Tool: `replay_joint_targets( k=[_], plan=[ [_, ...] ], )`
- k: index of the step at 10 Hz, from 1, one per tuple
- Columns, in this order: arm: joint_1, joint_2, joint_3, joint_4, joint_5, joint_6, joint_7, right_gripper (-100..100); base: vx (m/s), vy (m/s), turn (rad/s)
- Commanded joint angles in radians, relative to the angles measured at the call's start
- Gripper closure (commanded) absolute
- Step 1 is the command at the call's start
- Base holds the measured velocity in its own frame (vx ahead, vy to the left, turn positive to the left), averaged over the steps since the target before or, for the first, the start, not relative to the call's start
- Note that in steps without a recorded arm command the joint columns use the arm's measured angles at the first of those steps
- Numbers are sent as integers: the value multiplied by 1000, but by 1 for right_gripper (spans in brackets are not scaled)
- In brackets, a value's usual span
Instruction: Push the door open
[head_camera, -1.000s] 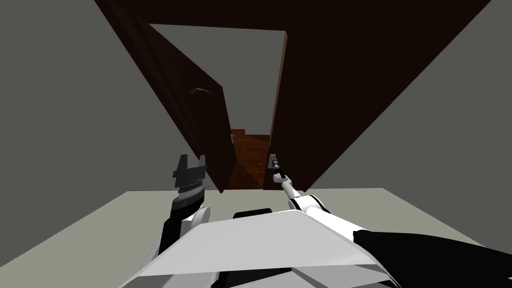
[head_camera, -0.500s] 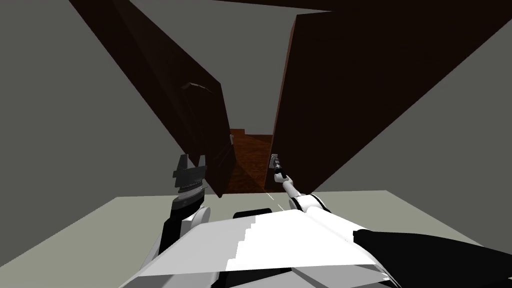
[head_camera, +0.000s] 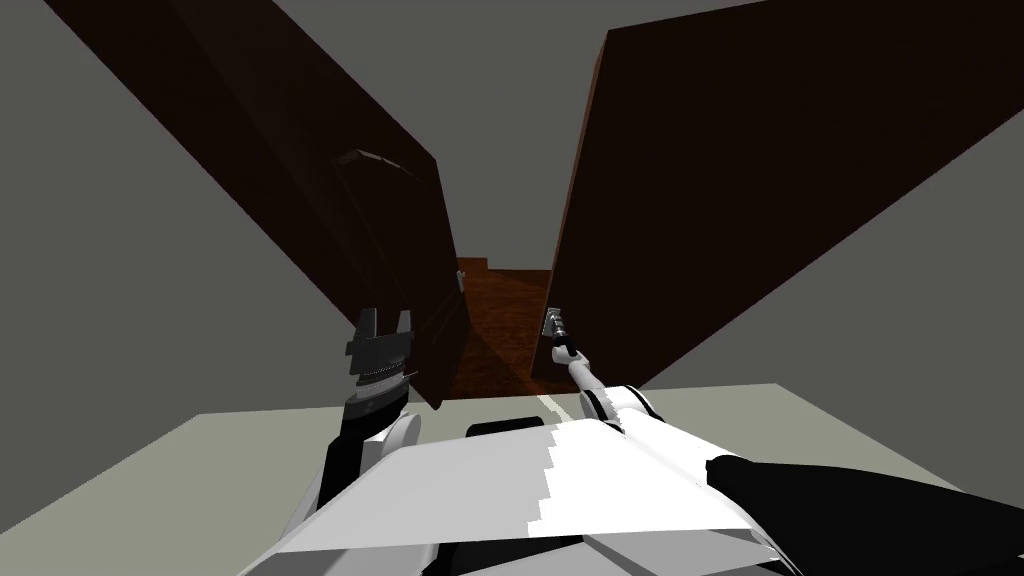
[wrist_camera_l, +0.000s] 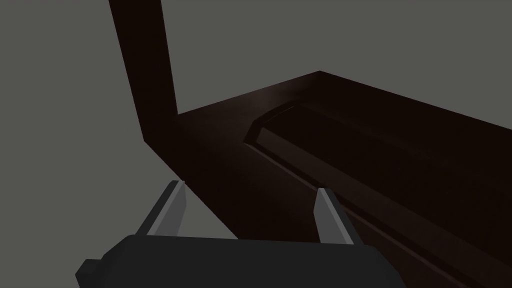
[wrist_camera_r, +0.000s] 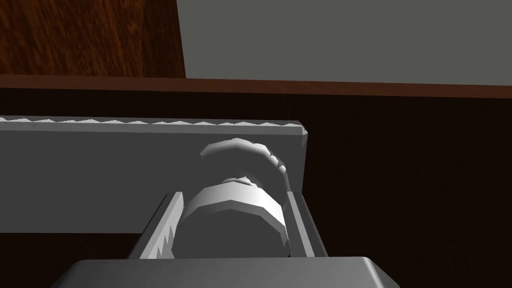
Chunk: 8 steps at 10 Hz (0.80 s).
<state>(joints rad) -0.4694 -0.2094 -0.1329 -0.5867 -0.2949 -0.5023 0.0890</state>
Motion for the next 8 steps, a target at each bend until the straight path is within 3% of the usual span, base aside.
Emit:
replay_joint_targets(
  k=[1, 3, 4, 8],
  plan=[
    [20, -5, -24, -34, -6, 12, 17, 100, 154, 72, -46],
    [20, -5, -24, -34, -6, 12, 17, 100, 51, 12, -7],
    [23, -15, -44, -30, -15, 10, 24, 100, 105, 46, -24],
    [26, -25, -65, -25, -23, 8, 32, 100, 158, 62, -59]
  ],
)
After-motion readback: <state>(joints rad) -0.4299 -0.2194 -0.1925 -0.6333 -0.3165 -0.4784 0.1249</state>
